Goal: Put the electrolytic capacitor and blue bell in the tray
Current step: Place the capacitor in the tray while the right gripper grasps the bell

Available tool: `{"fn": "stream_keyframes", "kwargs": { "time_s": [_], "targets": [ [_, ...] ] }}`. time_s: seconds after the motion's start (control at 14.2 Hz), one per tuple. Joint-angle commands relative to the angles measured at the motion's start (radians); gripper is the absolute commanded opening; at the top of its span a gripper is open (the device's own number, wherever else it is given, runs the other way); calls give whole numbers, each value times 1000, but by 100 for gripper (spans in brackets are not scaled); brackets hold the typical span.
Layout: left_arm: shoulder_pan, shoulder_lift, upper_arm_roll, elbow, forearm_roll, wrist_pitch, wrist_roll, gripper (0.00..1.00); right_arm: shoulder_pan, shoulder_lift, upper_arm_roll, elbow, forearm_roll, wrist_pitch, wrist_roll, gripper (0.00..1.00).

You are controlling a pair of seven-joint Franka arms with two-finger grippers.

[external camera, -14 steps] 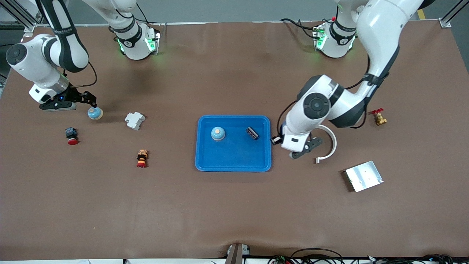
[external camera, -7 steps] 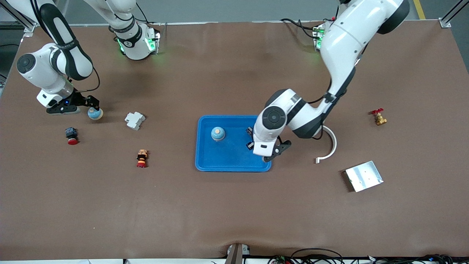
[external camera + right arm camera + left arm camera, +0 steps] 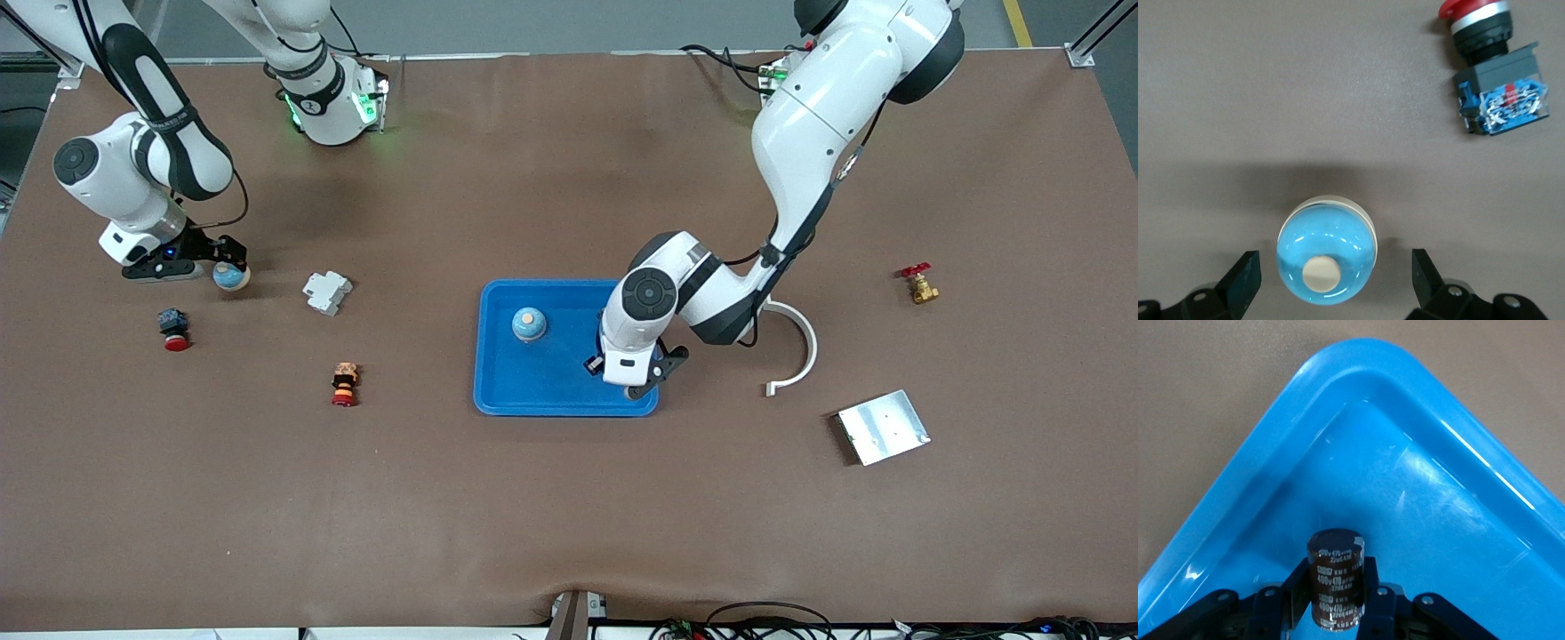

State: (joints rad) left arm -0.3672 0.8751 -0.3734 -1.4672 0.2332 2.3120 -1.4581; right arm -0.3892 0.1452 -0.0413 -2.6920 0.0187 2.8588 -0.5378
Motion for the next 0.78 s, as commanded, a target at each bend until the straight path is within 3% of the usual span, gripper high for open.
{"fn": "stream_keyframes", "kwargs": {
  "time_s": [0.0, 0.14, 0.21, 0.28, 0.35, 0.71],
  "targets": [
    [-6, 18, 4, 25, 3, 7, -19, 0, -30, 14, 18, 0, 0, 13, -13, 100],
    [-6, 18, 4, 25, 3, 9, -19, 15, -30, 23, 18, 0, 0, 16, -13, 100],
    [-6, 18, 4, 25, 5, 10, -19, 37, -30, 31, 18, 0, 0, 31, -13, 100],
    [-6, 18, 4, 25, 6, 10, -16, 73, -30, 39, 18, 0, 0, 42, -13, 100],
    [-6, 15, 4, 25, 9, 10, -16, 100, -30, 42, 18, -2, 0, 43, -13, 100],
    [22, -42, 2, 27, 15, -6, -18, 100, -30, 71, 20, 0, 1, 65, -11, 100]
  ]
}}
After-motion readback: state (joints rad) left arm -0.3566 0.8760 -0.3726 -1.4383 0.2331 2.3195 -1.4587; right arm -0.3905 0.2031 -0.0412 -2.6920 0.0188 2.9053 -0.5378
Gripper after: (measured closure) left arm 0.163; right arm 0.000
